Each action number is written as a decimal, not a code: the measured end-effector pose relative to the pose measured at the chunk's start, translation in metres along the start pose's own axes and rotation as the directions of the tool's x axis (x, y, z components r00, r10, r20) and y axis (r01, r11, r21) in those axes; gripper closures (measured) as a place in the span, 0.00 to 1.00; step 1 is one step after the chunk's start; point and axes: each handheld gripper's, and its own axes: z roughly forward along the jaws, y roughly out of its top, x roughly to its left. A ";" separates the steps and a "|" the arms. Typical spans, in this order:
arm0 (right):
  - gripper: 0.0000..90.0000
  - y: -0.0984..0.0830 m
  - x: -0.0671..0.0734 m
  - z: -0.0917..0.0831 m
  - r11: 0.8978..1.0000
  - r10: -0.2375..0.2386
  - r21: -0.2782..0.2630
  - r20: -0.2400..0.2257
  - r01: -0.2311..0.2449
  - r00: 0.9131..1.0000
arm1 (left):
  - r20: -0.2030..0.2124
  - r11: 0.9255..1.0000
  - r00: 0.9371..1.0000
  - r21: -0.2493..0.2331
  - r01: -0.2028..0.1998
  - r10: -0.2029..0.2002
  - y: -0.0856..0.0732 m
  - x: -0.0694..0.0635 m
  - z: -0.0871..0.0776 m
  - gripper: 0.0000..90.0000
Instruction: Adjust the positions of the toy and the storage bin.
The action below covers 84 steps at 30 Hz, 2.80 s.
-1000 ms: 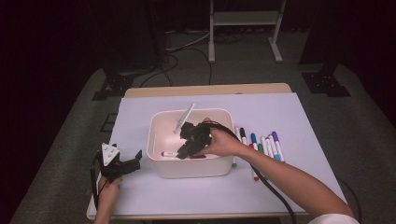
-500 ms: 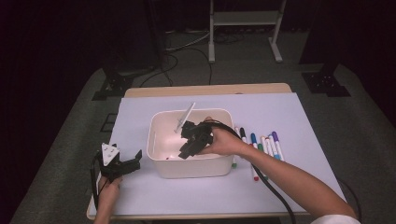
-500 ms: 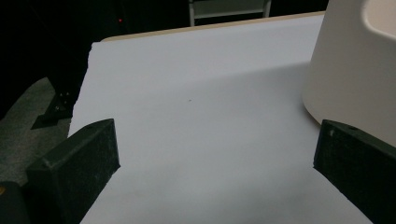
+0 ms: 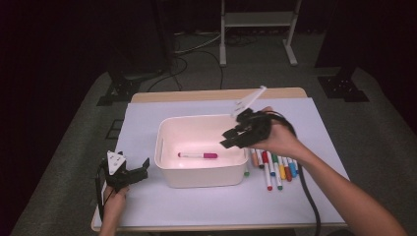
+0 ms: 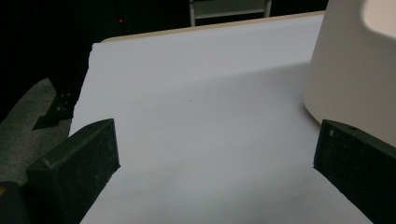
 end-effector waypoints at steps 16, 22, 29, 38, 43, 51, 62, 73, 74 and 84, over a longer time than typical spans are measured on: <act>0.68 -0.152 -0.062 -0.048 0.941 0.337 -0.053 0.215 -0.333 0.917 | -0.009 1.000 1.000 0.002 -0.006 0.006 0.000 0.000 0.000 0.00; 0.68 -0.195 -0.075 -0.034 0.904 0.415 -0.023 0.288 -0.427 0.863 | -0.009 1.000 1.000 0.001 -0.003 0.003 0.000 0.000 0.000 0.00; 0.70 -0.219 -0.085 -0.022 0.872 0.461 -0.011 0.354 -0.489 0.814 | -0.008 1.000 1.000 0.000 -0.008 0.008 0.000 -0.001 0.000 0.00; 0.73 -0.236 -0.090 -0.016 0.848 0.475 0.007 0.432 -0.530 0.767 | -0.007 1.000 1.000 -0.003 -0.008 0.008 0.000 -0.001 0.000 0.00; 0.82 -0.246 -0.089 -0.022 0.842 0.472 0.001 0.482 -0.540 0.738 | -0.007 1.000 1.000 -0.001 -0.009 0.009 0.000 -0.001 0.000 0.00; 0.84 -0.248 -0.089 -0.025 0.832 0.492 -0.012 0.479 -0.555 0.727 | -0.007 1.000 1.000 0.002 -0.006 0.006 0.000 -0.001 0.001 0.00; 0.84 -0.209 -0.070 -0.050 0.865 0.483 -0.076 0.399 -0.496 0.779 | -0.009 1.000 1.000 0.005 -0.005 0.005 0.000 0.000 0.001 0.00; 0.84 -0.140 -0.047 -0.071 0.912 0.411 -0.136 0.277 -0.388 0.869 | -0.005 1.000 1.000 0.003 -0.004 0.004 0.000 0.000 0.000 0.00; 0.84 -0.134 -0.045 -0.072 0.915 0.402 -0.138 0.265 -0.378 0.876 | -0.005 1.000 1.000 0.003 -0.004 0.004 0.000 0.000 0.000 0.00; 0.84 -0.077 -0.022 -0.074 0.954 0.290 -0.136 0.173 -0.269 0.941 | -0.004 1.000 1.000 0.006 -0.005 0.005 0.000 0.000 0.000 0.00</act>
